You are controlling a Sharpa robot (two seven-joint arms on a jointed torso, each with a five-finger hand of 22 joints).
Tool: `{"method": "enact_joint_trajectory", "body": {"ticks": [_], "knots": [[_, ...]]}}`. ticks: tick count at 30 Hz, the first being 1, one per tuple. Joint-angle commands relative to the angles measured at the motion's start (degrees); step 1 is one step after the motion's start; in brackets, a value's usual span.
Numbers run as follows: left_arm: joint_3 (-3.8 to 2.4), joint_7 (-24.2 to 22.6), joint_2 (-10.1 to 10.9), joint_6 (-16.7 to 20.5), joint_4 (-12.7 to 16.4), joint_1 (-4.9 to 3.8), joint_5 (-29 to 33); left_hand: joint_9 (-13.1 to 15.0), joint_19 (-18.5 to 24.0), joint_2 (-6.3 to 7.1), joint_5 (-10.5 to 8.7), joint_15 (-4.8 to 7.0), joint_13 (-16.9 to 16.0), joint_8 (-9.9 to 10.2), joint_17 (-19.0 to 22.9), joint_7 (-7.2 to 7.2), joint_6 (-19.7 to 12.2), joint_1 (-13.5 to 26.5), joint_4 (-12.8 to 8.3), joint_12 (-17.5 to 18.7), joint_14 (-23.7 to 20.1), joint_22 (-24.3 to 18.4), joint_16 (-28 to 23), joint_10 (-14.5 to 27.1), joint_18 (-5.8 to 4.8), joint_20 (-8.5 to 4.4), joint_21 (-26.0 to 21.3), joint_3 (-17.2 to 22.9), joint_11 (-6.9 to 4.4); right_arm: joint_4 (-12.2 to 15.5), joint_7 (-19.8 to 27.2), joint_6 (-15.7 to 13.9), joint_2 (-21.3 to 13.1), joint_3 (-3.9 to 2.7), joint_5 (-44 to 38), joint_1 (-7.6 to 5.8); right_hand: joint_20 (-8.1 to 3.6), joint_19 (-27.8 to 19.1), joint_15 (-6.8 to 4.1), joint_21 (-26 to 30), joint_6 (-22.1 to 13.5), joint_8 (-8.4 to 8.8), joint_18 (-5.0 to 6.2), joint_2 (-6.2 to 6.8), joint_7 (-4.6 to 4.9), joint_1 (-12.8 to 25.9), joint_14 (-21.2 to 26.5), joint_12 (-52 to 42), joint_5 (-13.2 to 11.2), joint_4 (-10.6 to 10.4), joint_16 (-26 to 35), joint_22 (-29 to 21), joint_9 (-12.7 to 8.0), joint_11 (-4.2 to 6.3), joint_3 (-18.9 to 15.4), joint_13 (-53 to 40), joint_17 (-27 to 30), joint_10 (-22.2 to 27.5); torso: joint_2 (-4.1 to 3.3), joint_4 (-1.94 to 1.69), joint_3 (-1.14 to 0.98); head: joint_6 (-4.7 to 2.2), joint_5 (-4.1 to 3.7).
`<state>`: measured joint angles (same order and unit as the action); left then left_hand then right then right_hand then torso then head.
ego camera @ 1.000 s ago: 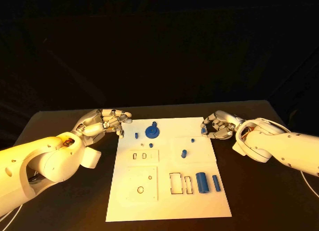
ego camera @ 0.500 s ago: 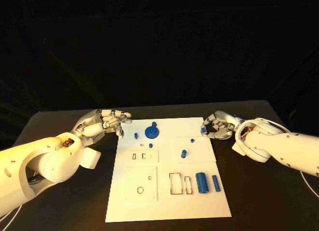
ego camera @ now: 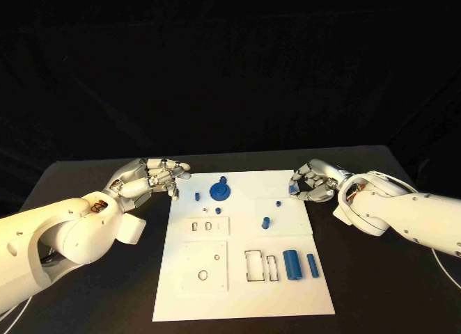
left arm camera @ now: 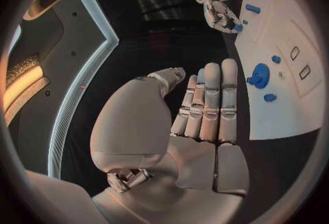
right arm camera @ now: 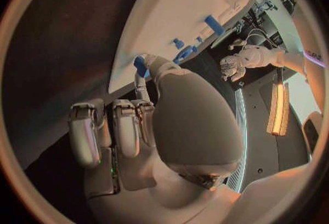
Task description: Assemble the parts on the task board
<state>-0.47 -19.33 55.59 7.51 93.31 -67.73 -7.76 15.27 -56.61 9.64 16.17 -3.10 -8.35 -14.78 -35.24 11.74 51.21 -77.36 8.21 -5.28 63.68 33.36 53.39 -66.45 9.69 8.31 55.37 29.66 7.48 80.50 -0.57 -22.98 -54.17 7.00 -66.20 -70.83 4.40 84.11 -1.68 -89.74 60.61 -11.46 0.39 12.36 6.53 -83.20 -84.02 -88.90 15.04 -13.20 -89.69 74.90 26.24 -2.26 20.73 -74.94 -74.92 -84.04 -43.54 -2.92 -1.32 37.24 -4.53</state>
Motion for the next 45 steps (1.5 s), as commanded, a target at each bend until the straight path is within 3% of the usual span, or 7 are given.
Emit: {"method": "enact_joint_trajectory", "body": {"ticks": [1, 12, 20, 25, 31, 36, 45], "knots": [[-0.04, -0.2, 0.0, -0.9, 0.1, -0.06, -0.1, 0.1, 0.5, -0.27, -0.08, 0.12, -0.1, 0.3, 0.1, 0.0, -0.6, 0.3, 0.1, 0.3, -0.4, 0.1, 0.3, 0.5, 0.84, 0.06, 0.3, 0.3, -0.08, 0.3, -0.5, -3.8, 0.1, 0.0, -0.7, 0.02, -0.44, 5.9, -0.65, -0.3, 0.3, -0.61, -0.39, -0.18, -0.48, 1.1, -6.0, -0.4, -0.4, -0.8, -0.3, 15.1, 0.2, 0.53, -0.1, -14.4, -15.1, -5.4, -0.04, -0.02, 0.01, -0.03, 0.02], [-0.04, -0.2, 0.0, -0.9, 0.1, -0.06, -0.1, 0.1, 0.5, -0.27, -0.08, 0.12, -0.1, 0.3, 0.1, 0.0, -0.6, 0.3, 0.1, 0.3, -0.4, 0.1, 0.3, 0.5, 0.84, 0.06, 0.3, 0.3, -0.08, 2.7, -1.9, -8.9, 0.5, -0.03, -1.5, -0.78, -0.84, 5.9, -1.03, -0.3, 0.5, -1.94, -0.39, -0.77, -1.09, 2.1, -6.0, -1.1, 2.8, -1.3, -0.3, 15.1, 0.7, 1.11, 0.5, -15.1, -15.1, -6.0, 0.11, 0.0, 0.09, 0.08, 0.27], [-0.04, -0.1, -0.1, -0.8, 0.1, -0.06, -0.1, 0.1, 0.5, -0.27, -0.08, 0.12, -0.1, 0.3, 0.1, 0.0, -0.6, 0.3, 0.1, 0.3, -0.4, 0.1, 0.3, 0.5, 0.84, 0.06, 0.3, 0.3, -0.08, 7.3, -5.1, -8.7, 1.8, -0.04, -4.2, -2.02, -0.95, 5.9, -1.14, -0.3, 0.5, -2.22, -0.39, -1.21, -1.22, 2.0, -6.0, -1.1, 3.1, -1.2, -0.3, 15.1, 0.8, 1.26, 0.9, -15.1, -15.1, -6.0, 0.17, 0.13, 0.13, 0.18, 0.78], [-0.03, 0.0, -0.1, -0.9, 0.0, -0.06, -0.1, 0.1, 0.5, -0.27, -0.08, 0.12, -0.1, 0.3, 0.1, 0.0, -0.6, 0.3, 0.1, 0.3, -0.4, 0.1, 0.3, 0.5, 0.84, 0.06, 0.3, 0.3, -0.08, 11.2, -8.3, -7.9, 3.8, -0.02, -8.2, -2.18, -0.97, 5.9, -1.15, -0.3, 0.4, -2.26, -0.39, -1.36, -1.22, 1.9, -6.0, -1.1, 3.1, -1.2, -0.3, 15.1, 0.8, 1.28, 1.0, -15.1, -15.1, -6.0, 0.17, 0.02, -0.04, 0.48, 1.56], [-0.03, 0.0, -0.4, -1.0, 0.0, -0.06, -0.1, 0.1, 0.6, -0.27, -0.09, 0.11, -0.1, 0.3, 0.1, -0.01, -0.6, 0.3, 0.0, 0.3, -0.4, 0.1, 0.3, 0.5, 0.85, 0.08, 0.5, 0.4, -0.08, 14.6, -11.6, -7.0, 7.6, 0.21, -10.5, -1.99, -0.99, 5.9, -1.15, -0.3, 0.2, -2.26, -0.39, -1.53, -1.16, 1.8, -6.0, -1.1, 3.2, -1.0, -0.3, 15.1, 0.8, 1.26, 1.3, -15.1, -15.1, -6.0, 0.16, -0.05, 0.11, 0.79, 1.64], [-0.02, 0.1, -0.7, -1.0, -0.3, -0.05, -0.1, 0.1, 0.6, -0.28, -0.09, 0.11, -0.1, 0.3, 0.1, -0.02, -0.6, 0.3, 0.0, 0.2, -0.4, 0.1, 0.3, 0.4, 0.86, 0.09, 0.5, 0.4, -0.08, 14.7, -12.8, -4.7, 11.1, 0.62, -13.0, -1.82, -1.0, 5.9, -1.13, -0.3, -0.1, -2.24, -0.39, -1.53, -1.07, 1.8, -6.0, -1.1, 3.1, -1.0, -0.3, 15.1, 0.8, 1.2, 1.4, -15.1, -15.1, -6.0, 0.12, 0.13, 0.0, 0.69, 1.86], [-0.01, -0.2, -1.1, -0.9, -0.4, -0.05, -0.2, 0.1, 0.6, -0.28, -0.09, 0.11, -0.1, 0.3, 0.1, -0.02, -0.6, 0.3, 0.0, 0.2, -0.4, 0.1, 0.3, 0.4, 0.86, 0.09, 0.5, 0.4, -0.08, 13.2, -14.2, -3.0, 15.8, 1.05, -17.0, -0.15, -1.0, 5.9, -1.09, -0.3, -0.2, -2.26, -0.39, -1.56, -1.01, 1.9, -6.0, -1.1, 3.1, -1.0, -0.3, 15.1, 0.8, 1.16, 1.4, -15.1, -15.1, -6.0, 0.01, 0.04, -0.06, 1.13, 2.21]]}}
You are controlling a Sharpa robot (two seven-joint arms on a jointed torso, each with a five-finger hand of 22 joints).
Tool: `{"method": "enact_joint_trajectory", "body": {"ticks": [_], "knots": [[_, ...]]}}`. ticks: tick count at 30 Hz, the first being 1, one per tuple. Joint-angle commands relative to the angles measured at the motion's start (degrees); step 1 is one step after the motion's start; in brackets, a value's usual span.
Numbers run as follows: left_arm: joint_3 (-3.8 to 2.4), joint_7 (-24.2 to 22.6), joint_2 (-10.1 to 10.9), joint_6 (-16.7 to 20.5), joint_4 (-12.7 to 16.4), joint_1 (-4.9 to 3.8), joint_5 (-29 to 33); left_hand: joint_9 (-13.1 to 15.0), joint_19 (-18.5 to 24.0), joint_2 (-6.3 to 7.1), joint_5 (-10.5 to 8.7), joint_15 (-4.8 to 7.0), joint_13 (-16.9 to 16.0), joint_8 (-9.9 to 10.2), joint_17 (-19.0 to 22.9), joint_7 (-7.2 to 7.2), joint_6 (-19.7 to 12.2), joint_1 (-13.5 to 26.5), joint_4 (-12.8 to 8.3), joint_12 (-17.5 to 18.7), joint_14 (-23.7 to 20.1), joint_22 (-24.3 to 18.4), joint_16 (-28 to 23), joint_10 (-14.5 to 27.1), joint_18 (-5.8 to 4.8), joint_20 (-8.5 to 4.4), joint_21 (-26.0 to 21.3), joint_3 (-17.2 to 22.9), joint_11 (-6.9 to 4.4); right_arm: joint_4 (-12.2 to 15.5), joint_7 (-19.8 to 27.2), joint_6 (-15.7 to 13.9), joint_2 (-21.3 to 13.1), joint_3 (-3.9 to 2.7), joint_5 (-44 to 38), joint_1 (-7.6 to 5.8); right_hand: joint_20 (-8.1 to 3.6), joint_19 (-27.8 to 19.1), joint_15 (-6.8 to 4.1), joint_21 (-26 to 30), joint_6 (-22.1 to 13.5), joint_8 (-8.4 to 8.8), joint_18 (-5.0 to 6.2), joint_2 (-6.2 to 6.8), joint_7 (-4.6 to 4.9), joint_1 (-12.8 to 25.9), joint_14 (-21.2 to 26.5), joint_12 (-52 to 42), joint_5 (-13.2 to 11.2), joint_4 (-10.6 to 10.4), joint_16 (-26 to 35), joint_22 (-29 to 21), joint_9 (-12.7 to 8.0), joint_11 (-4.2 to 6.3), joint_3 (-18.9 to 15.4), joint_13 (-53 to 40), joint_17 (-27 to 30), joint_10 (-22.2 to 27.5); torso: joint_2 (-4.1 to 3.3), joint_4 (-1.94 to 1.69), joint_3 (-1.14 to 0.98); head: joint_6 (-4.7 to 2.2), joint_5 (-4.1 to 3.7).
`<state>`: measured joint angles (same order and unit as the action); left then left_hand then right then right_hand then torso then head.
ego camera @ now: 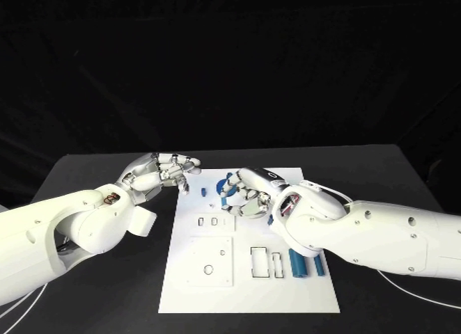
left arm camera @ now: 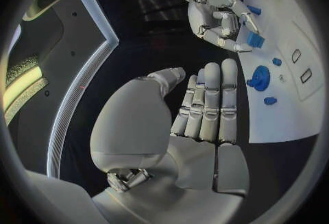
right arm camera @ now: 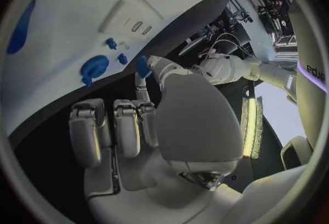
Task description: Assemble the parts on the task board
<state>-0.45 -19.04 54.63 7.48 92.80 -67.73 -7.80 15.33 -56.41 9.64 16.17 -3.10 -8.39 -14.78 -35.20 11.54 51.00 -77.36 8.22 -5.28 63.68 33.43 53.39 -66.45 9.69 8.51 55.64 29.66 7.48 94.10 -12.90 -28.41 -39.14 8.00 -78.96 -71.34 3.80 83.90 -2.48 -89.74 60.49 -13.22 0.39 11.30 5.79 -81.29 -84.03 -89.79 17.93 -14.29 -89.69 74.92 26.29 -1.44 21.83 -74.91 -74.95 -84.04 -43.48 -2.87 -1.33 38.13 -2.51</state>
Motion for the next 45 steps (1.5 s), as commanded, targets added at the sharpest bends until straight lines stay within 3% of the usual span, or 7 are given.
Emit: {"method": "enact_joint_trajectory", "body": {"ticks": [1, 8, 20, 26, 36, 45], "knots": [[-0.03, -0.5, -0.2, -0.8, 0.1, -0.05, -0.2, 0.1, 0.4, -0.28, -0.09, 0.11, -0.1, 0.3, 0.1, 0.18, -0.4, 0.3, 0.0, 0.2, -0.4, 0.1, 0.3, 0.4, 0.85, -0.11, 0.2, 0.4, -0.09, -0.5, -1.9, 2.6, 1.1, 0.08, -4.5, 0.59, -0.39, 6.1, -0.28, -0.3, -0.1, -0.49, -0.39, -0.43, -0.25, 0.0, -6.0, -0.2, 0.2, 0.2, -0.3, 15.1, 0.8, 0.32, 0.4, -15.1, -15.1, -5.9, -0.04, -0.02, -0.04, 0.28, 0.18], [-0.03, -1.0, -0.2, -0.4, 0.2, -0.05, -0.5, 0.1, 0.5, -0.29, -0.09, 0.12, -0.1, 0.3, 0.1, 0.17, -0.4, 0.3, -0.1, 0.2, -0.4, 0.1, 0.3, 0.4, 0.86, -0.11, 0.3, 0.5, -0.1, -2.0, -3.4, 3.7, 3.2, 0.26, -5.7, 1.8, -0.31, 6.1, -0.11, -0.3, -0.8, -0.34, -0.39, -0.11, 0.05, 0.2, -6.0, 0.2, 0.0, 0.3, -0.3, 15.1, 0.7, 0.1, 0.4, -14.7, -15.1, -5.6, 0.01, 0.1, 0.01, 0.82, 0.42], [-0.04, -1.2, -0.1, -0.4, 0.3, -0.05, -0.7, 0.1, 0.5, -0.34, -0.07, 0.14, -0.1, 0.2, 0.1, 0.15, -0.4, 0.2, -0.2, 0.2, -0.4, 0.1, 0.3, 0.4, 0.86, -0.11, 0.3, 0.6, -0.13, -3.5, -4.3, 5.5, 4.6, 0.46, -6.6, 3.54, -0.24, 6.1, -0.01, -0.3, -1.0, -0.36, -0.39, 0.07, 0.14, 0.3, -6.0, 0.4, -0.4, 0.4, -0.3, 15.1, 0.7, -0.01, 0.4, -14.6, -15.1, -5.5, 0.03, -0.04, 0.03, 1.13, 0.37], [-0.04, -1.0, -0.1, -0.5, 0.3, -0.05, -0.7, 0.1, 0.5, -0.34, -0.07, 0.14, -0.1, 0.2, 0.1, 0.15, -0.4, 0.2, -0.2, 0.2, -0.4, 0.1, 0.3, 0.4, 0.86, -0.11, 0.3, 0.6, -0.13, -4.0, -4.5, 5.7, 4.8, 0.48, -6.7, 3.8, -0.21, 6.1, 0.03, -0.3, -1.1, -0.34, -0.39, 0.11, 0.18, 0.4, -6.0, 0.5, -0.4, 0.4, -0.3, 15.1, 0.7, -0.03, 0.4, -14.5, -15.1, -5.4, 0.02, -0.1, 0.05, 1.17, 0.33], [-0.04, -0.9, 0.1, -0.6, 0.2, -0.05, -0.7, 0.1, 0.5, -0.34, -0.07, 0.14, -0.1, 0.2, 0.1, 0.15, -0.4, 0.2, -0.2, 0.2, -0.4, 0.1, 0.3, 0.4, 0.86, -0.11, 0.3, 0.6, -0.13, -4.4, -5.0, 5.5, 4.3, 0.52, -6.8, 3.91, -0.15, 6.1, 0.11, -0.3, -1.3, -0.33, -0.39, 0.19, 0.28, 0.6, -6.0, 0.5, -0.6, 0.3, -0.3, 15.1, 0.7, -0.12, 0.4, -14.5, -15.1, -5.4, 0.03, 0.11, 0.0, 1.29, 0.68], [-0.04, -0.8, 0.1, -0.7, 0.1, -0.05, -0.8, 0.1, 0.5, -0.34, -0.07, 0.14, -0.1, 0.2, 0.1, 0.15, -0.4, 0.2, -0.2, 0.2, -0.4, 0.1, 0.3, 0.4, 0.86, -0.11, 0.3, 0.6, -0.13, -4.7, -5.7, 4.7, 4.3, 0.54, -6.7, 4.03, -0.09, 6.1, 0.17, -0.3, -1.4, -0.33, -0.39, 0.25, 0.34, 0.9, -6.0, 0.5, -0.7, 0.2, -0.3, 15.1, 0.6, -0.18, 0.4, -14.5, -15.1, -5.4, 0.02, -0.06, -0.08, 1.34, 0.72]]}}
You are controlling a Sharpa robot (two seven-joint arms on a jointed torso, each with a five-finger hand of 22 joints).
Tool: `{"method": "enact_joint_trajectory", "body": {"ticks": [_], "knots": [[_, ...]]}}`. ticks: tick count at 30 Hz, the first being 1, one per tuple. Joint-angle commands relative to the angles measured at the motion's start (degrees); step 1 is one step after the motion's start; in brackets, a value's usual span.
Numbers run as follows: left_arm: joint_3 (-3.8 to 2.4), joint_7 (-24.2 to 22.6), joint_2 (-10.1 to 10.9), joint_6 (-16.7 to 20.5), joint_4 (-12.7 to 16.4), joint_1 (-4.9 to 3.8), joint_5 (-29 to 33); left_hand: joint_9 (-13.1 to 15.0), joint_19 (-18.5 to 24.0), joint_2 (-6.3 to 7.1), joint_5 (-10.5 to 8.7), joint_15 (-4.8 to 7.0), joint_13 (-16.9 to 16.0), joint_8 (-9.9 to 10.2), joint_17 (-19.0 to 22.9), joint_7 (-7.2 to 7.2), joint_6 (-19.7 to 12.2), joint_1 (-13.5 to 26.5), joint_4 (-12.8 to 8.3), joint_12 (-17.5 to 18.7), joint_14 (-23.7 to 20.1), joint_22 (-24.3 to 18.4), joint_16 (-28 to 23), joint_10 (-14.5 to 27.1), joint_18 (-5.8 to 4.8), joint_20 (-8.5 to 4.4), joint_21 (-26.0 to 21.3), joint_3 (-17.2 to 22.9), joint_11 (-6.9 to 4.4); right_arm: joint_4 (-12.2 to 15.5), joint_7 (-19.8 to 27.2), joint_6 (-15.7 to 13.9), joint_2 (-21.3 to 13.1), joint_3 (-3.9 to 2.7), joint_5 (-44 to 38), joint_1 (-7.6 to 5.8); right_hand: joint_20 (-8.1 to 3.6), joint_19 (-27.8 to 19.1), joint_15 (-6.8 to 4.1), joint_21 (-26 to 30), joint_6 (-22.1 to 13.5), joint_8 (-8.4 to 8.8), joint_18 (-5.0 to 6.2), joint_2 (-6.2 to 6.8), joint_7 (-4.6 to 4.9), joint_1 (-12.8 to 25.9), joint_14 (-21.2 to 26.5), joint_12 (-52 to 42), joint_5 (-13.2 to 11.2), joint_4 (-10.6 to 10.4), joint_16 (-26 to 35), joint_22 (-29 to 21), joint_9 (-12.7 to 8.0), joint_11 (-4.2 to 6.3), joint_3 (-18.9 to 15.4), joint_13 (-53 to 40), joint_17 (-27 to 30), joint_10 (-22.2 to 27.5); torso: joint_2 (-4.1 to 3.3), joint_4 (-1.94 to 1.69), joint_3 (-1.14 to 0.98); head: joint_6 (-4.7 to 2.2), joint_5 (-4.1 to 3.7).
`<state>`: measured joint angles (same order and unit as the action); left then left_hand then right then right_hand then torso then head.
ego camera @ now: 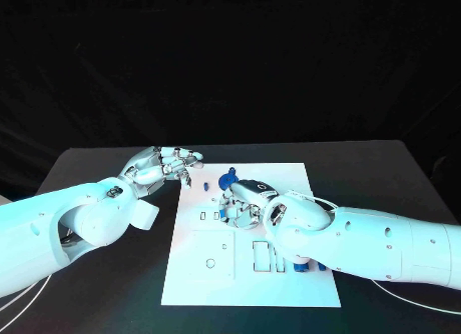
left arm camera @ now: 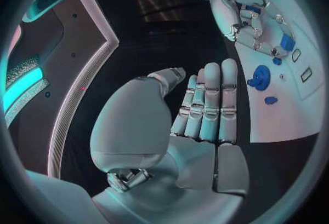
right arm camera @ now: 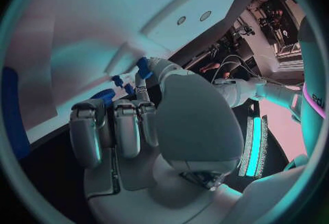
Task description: Assemble the parts on the task board
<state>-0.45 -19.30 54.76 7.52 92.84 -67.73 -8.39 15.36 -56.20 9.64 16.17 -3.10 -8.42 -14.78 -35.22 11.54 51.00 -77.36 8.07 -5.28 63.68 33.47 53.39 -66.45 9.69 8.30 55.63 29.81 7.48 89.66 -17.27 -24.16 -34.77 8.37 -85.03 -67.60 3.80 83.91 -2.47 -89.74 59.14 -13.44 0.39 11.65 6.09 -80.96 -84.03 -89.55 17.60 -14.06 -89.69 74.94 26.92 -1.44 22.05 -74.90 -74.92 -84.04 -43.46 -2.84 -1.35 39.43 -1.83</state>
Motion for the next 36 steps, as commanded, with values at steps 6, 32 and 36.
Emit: {"method": "enact_joint_trajectory", "body": {"ticks": [6, 32, 36], "knots": [[-0.03, -0.4, -0.1, -0.9, 0.0, -0.05, -0.2, 0.2, 0.4, -0.33, -0.09, 0.15, -0.1, 0.2, 0.1, 0.14, -0.4, 0.2, -0.2, 0.2, -0.4, 0.2, 0.3, 0.4, 0.87, 0.09, 0.5, 0.5, -0.13, -0.4, -1.6, 0.1, 0.1, 0.18, -0.6, 0.43, -0.07, 6.1, 0.19, -0.3, -0.1, -0.11, -0.39, -0.06, 0.07, 0.6, -6.0, 0.3, -0.5, -0.1, -0.3, 15.1, 0.0, -0.21, 0.2, -14.5, -15.1, -5.4, -0.02, -0.03, -0.01, -0.04, 0.05], [-0.03, 0.0, -0.1, -1.2, -0.2, -0.05, -0.3, 0.2, 0.5, -0.34, -0.1, 0.14, -0.1, 0.2, 0.2, 0.16, -0.4, 0.3, -0.2, 0.2, -0.4, 0.2, 0.3, 0.4, 0.87, 0.1, 0.6, 0.5, -0.11, -0.4, -1.7, 0.7, 0.4, 0.2, -0.7, 0.7, 0.32, 6.1, 0.57, -0.3, -0.9, -0.17, -0.39, 1.79, 0.43, 2.3, -6.0, 1.1, -2.3, -0.7, -0.3, 15.1, -0.2, -0.55, -1.1, -14.0, -15.1, -4.8, 0.02, -0.06, 0.03, 0.2, 0.03], [-0.03, 0.1, -0.1, -1.3, -0.2, -0.05, -0.3, 0.2, 0.5, -0.34, -0.1, 0.14, -0.1, 0.2, 0.2, 0.16, -0.4, 0.3, -0.2, 0.2, -0.4, 0.2, 0.3, 0.4, 0.87, 0.1, 0.6, 0.5, -0.11, -0.4, -1.8, 0.7, 0.4, 0.2, -0.8, 0.7, 0.38, 6.1, 0.62, -0.3, -1.1, -0.13, -0.39, 1.93, 0.49, 2.6, -6.0, 1.3, -2.7, -0.8, -0.3, 15.1, -0.3, -0.6, -1.3, -13.8, -15.1, -4.7, 0.05, 0.02, 0.03, 0.25, 0.07]]}}
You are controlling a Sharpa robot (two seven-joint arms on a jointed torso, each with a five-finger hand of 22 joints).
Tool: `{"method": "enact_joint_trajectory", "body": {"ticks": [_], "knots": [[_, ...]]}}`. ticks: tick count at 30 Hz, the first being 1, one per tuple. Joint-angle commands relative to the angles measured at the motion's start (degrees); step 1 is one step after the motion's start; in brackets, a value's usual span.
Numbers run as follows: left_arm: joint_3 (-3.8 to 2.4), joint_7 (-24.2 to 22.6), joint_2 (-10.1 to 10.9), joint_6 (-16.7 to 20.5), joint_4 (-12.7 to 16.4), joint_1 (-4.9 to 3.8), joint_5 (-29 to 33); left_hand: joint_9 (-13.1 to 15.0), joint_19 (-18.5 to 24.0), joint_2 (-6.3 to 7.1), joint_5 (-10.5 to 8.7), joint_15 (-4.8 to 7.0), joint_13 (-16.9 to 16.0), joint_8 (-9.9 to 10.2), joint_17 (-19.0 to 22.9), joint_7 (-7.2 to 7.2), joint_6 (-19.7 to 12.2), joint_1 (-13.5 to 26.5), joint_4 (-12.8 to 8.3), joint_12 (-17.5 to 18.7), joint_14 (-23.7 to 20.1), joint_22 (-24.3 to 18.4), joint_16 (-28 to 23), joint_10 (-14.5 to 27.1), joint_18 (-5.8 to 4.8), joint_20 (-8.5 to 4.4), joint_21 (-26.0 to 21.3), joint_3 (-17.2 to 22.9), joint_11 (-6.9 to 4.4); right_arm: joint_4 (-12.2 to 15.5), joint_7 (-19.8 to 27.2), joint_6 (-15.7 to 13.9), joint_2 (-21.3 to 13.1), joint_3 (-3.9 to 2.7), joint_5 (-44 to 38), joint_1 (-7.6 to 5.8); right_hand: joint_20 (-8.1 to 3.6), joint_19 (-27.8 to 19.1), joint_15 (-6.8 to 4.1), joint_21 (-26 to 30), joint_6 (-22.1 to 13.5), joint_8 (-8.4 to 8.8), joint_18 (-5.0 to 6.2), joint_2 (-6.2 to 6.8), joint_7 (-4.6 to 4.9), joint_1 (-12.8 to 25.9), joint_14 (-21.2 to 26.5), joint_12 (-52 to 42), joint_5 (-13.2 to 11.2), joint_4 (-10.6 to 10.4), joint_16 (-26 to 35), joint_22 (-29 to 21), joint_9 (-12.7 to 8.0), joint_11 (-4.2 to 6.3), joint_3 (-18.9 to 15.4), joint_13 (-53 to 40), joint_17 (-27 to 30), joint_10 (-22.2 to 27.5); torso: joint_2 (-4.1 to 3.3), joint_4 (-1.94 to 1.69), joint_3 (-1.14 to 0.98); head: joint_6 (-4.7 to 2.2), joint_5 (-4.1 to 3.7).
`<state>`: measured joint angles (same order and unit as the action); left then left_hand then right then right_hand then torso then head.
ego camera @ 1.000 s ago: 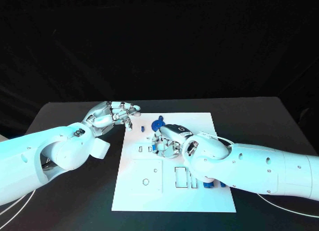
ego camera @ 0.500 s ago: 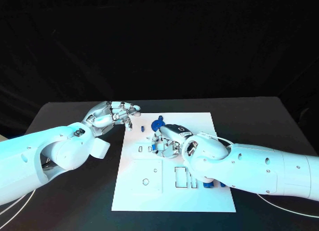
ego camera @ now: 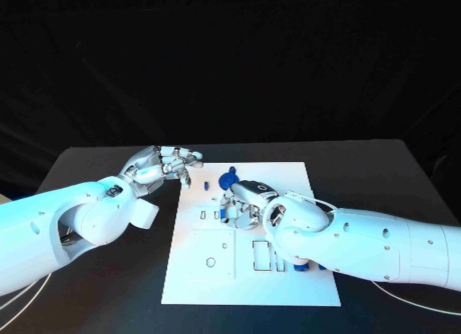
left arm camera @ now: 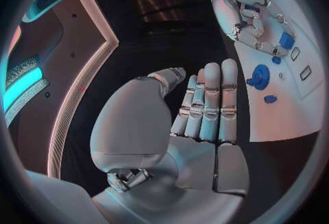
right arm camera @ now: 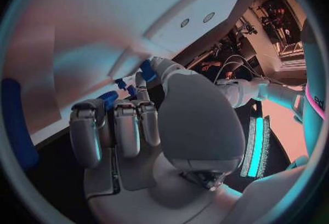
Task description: Assemble the parts on the task board
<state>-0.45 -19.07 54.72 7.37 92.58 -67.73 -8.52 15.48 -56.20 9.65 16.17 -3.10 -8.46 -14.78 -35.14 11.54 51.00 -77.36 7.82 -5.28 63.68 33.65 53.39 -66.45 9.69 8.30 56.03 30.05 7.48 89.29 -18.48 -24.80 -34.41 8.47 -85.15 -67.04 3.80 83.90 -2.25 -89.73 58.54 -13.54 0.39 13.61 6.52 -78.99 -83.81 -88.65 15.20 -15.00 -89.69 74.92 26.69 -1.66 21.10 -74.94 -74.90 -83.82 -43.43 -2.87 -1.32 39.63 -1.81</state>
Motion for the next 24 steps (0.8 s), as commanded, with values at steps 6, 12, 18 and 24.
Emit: {"method": "enact_joint_trajectory", "body": {"ticks": [6, 12, 18, 24], "knots": [[-0.03, -0.1, -0.1, -1.2, 0.0, -0.05, -0.1, 0.1, 0.5, -0.34, -0.1, 0.14, -0.1, 0.2, 0.1, 0.16, -0.4, 0.3, 0.0, 0.2, -0.4, 0.0, 0.3, 0.4, 0.87, 0.09, 0.2, 0.3, -0.11, 0.0, -0.6, 1.3, 0.0, 0.1, -0.7, 0.15, 0.47, 6.1, 0.51, -0.3, -1.0, 0.07, -0.39, 0.16, 0.21, 0.8, -6.2, 1.5, -0.8, -0.1, -0.3, 15.1, -0.2, -0.5, -0.8, -13.0, -15.1, -4.1, -0.01, 0.08, -0.01, 0.01, 0.03], [-0.03, 0.2, -0.1, -1.5, -0.1, -0.05, -0.3, 0.1, 0.5, -0.34, -0.1, 0.14, -0.1, 0.2, 0.1, 0.16, -0.4, 0.3, 0.0, 0.2, -0.4, 0.0, 0.3, 0.4, 0.87, 0.09, 0.2, 0.3, -0.11, 0.3, -0.5, 0.6, -0.2, 0.1, -0.7, 0.21, 0.91, 6.1, 1.01, -0.3, -2.7, 0.69, -0.39, 0.46, 0.86, 1.2, -6.2, 4.9, -3.1, -0.8, -0.3, 15.1, -0.7, -1.09, -2.2, -10.6, -15.1, -1.6, -0.02, -0.02, -0.05, -0.04, -0.03], [-0.03, 0.4, -0.1, -1.6, -0.2, -0.05, -0.3, 0.1, 0.5, -0.34, -0.1, 0.14, -0.1, 0.2, 0.1, 0.16, -0.4, 0.3, 0.0, 0.2, -0.4, 0.0, 0.3, 0.4, 0.87, 0.09, 0.2, 0.3, -0.11, 0.4, -0.3, -0.2, -0.3, 0.09, -0.6, 0.23, 1.27, 6.1, 1.33, -0.3, -4.2, 0.88, -0.39, 0.32, 1.2, 1.8, -6.2, 8.7, -7.9, -1.5, -0.3, 15.1, -1.1, -1.43, -5.7, -7.9, -15.1, 1.0, 0.01, -0.02, -0.02, 0.02, 0.0], [-0.03, 0.4, -0.1, -1.7, -0.3, -0.05, -0.3, 0.1, 0.6, -0.33, -0.12, 0.12, -0.1, 0.2, 0.1, 0.17, -0.4, 0.4, 0.0, 0.2, -0.4, 0.1, 0.4, 0.4, 0.86, 0.11, 0.3, 0.3, -0.09, 0.6, -0.2, -0.5, -0.4, 0.09, -0.6, 0.23, 1.33, 6.1, 1.39, -0.3, -4.7, 0.82, -0.39, 0.02, 1.27, 2.1, -6.2, 9.1, -9.1, -1.6, -0.3, 15.1, -1.3, -1.5, -7.5, -7.5, -15.0, 1.2, 0.03, 0.13, -0.03, 0.0, 0.05]]}}
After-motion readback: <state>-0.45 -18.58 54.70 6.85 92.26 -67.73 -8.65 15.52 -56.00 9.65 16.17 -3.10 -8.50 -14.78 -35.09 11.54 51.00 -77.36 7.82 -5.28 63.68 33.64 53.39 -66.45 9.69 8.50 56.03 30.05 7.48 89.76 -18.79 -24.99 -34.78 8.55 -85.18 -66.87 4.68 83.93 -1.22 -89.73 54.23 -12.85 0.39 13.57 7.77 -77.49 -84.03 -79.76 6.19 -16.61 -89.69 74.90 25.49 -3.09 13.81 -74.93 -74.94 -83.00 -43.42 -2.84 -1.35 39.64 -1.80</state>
